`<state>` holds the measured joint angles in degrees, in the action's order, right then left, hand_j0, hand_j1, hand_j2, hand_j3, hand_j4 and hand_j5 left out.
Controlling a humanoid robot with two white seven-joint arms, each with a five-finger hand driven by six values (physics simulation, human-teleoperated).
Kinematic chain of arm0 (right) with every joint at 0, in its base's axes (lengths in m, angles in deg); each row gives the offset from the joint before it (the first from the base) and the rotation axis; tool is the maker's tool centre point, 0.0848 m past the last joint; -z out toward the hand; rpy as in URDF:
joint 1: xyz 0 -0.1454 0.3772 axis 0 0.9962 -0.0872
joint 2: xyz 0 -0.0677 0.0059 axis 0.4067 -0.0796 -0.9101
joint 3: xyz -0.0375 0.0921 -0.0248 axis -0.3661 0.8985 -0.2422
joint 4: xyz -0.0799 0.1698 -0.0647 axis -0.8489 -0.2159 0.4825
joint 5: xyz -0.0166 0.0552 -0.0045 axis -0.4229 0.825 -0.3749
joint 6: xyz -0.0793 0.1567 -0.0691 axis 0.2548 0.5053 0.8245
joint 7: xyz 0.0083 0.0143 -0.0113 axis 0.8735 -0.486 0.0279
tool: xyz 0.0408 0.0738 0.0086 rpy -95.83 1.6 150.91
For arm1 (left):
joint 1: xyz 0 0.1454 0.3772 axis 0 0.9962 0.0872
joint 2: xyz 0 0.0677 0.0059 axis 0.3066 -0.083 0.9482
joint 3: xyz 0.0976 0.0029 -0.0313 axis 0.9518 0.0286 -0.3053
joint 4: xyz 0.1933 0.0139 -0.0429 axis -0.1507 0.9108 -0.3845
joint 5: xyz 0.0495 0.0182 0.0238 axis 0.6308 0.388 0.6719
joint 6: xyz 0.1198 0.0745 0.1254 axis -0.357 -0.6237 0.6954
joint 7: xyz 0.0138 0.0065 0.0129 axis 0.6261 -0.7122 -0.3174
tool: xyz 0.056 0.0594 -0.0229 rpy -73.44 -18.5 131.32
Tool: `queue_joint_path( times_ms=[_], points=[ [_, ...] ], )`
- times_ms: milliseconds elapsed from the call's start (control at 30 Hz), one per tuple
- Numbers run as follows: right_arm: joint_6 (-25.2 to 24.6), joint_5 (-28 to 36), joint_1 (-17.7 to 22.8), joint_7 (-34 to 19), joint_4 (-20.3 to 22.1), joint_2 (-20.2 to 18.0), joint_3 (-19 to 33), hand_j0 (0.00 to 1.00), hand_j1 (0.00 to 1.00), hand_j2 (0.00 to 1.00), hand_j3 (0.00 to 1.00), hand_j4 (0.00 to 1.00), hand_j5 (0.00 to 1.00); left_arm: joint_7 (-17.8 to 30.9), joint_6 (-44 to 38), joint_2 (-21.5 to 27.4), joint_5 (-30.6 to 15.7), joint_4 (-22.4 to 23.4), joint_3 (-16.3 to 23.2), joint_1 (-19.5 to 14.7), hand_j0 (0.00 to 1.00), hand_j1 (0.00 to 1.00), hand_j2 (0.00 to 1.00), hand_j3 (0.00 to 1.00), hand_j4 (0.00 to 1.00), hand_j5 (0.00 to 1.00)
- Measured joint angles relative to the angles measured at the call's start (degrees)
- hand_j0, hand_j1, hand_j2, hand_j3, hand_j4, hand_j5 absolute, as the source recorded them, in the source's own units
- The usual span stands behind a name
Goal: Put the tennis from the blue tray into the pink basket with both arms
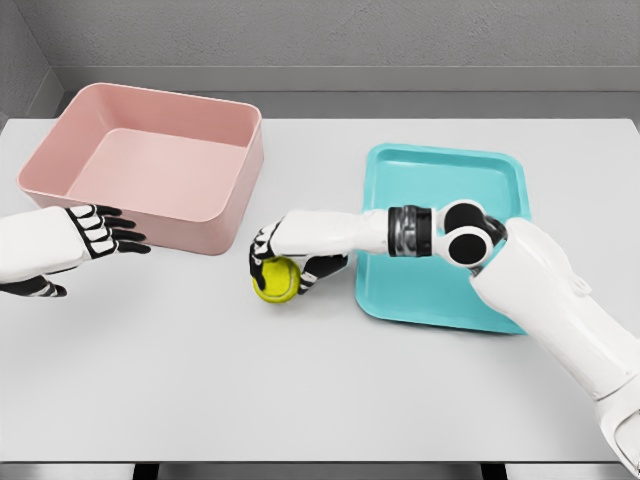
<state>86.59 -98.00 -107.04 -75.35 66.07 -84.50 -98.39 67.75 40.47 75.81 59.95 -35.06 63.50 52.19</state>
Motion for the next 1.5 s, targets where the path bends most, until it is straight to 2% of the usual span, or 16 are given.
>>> queue_joint_path(
  times_ms=[133,400,467,533,633,700,733,800,967,1067,1133,1167,1200,1333,1433,1500],
  points=[
    [0.0,-0.1,0.4,0.0,0.6,1.3,-2.2,0.4,0.4,0.4,0.4,0.4,0.4,0.0,0.0,0.0,0.0,0.0,0.0,-0.1,1.0,1.0,1.0,1.0,1.0,1.0],
    [-0.1,0.0,0.6,0.0,0.9,1.6,-2.9,0.44,0.44,0.44,0.44,0.44,0.44,0.0,0.0,0.0,0.0,0.0,0.0,0.0,1.0,1.0,1.0,1.0,1.0,1.0],
    [-0.1,0.0,0.8,0.1,1.0,1.6,-2.9,0.61,0.61,0.61,0.61,0.61,0.61,0.0,0.0,0.0,0.0,0.0,0.0,-0.1,1.0,1.0,1.0,1.0,1.0,1.0],
    [-0.1,0.0,0.7,0.1,1.0,1.7,-2.8,0.71,0.71,0.71,0.71,0.71,0.71,0.0,0.0,0.0,0.0,0.0,0.0,-0.1,1.0,1.0,1.0,1.0,1.0,1.0],
    [-0.1,0.0,0.6,0.1,1.0,1.7,-2.6,0.72,0.72,0.72,0.72,0.72,0.72,0.0,0.0,0.0,0.0,0.0,0.0,-0.1,1.0,1.0,1.0,1.0,1.0,1.0],
    [-0.1,0.0,0.7,0.1,1.1,1.6,-2.5,0.84,0.84,0.84,0.84,0.84,0.84,0.0,0.0,0.0,0.0,0.0,0.0,-0.1,1.0,1.0,1.0,1.0,1.0,1.0],
    [-0.1,-0.1,0.9,0.1,1.4,1.6,-2.3,0.97,0.97,0.97,0.97,0.97,0.97,0.0,0.0,0.0,0.0,0.0,0.0,-0.1,1.0,1.0,1.0,1.0,1.0,1.0],
    [-0.1,-0.1,1.8,0.1,2.8,1.0,-0.4,1.0,1.0,1.0,1.0,1.0,1.0,0.0,0.0,0.0,0.0,0.0,0.0,0.0,1.0,1.0,1.0,1.0,1.0,1.0],
    [-0.1,0.4,1.8,0.1,9.4,-3.8,5.9,1.0,1.0,1.0,1.0,1.0,1.0,0.0,0.0,0.0,0.0,0.0,0.1,0.0,1.0,1.0,1.0,1.0,1.0,1.0],
    [-0.1,3.3,2.4,0.1,14.4,-11.8,13.3,1.0,1.0,1.0,1.0,1.0,1.0,0.0,0.0,0.0,0.0,0.0,0.1,-0.3,1.0,1.0,1.0,1.0,1.0,1.0],
    [-0.1,7.2,4.0,0.1,16.1,-18.1,19.1,1.0,1.0,1.0,1.0,1.0,1.0,0.1,0.0,-0.1,0.0,0.0,0.2,-0.6,1.0,1.0,1.0,1.0,1.0,1.0],
    [-0.1,8.5,5.8,0.1,16.5,-20.7,22.0,1.0,1.0,1.0,1.0,1.0,1.0,0.5,0.0,-0.3,0.3,0.0,0.3,-2.5,1.0,1.0,1.0,1.0,1.0,1.0],
    [-0.1,9.4,6.9,0.1,16.3,-22.7,24.9,1.0,1.0,1.0,1.0,1.0,1.0,0.8,0.0,-0.1,-0.1,0.0,0.2,-4.3,1.0,1.0,1.0,1.0,1.0,1.0],
    [-0.1,11.3,6.8,0.1,10.3,-26.0,31.2,1.0,1.0,1.0,1.0,1.0,1.0,2.5,0.0,-0.6,-0.1,0.0,1.9,-5.2,1.0,1.0,1.0,1.0,1.0,1.0],
    [-0.1,11.6,6.8,0.1,6.5,-26.6,33.2,1.0,1.0,1.0,1.0,1.0,1.0,7.8,0.0,-3.5,0.0,-0.1,6.8,-11.4,1.0,1.0,1.0,1.0,1.0,1.0],
    [-0.1,11.7,6.8,0.1,5.1,-26.8,33.8,1.0,1.0,1.0,1.0,1.0,1.0,11.0,0.0,-6.8,0.0,-0.1,9.7,-13.7,1.0,1.0,1.0,1.0,1.0,1.0]
  ],
)
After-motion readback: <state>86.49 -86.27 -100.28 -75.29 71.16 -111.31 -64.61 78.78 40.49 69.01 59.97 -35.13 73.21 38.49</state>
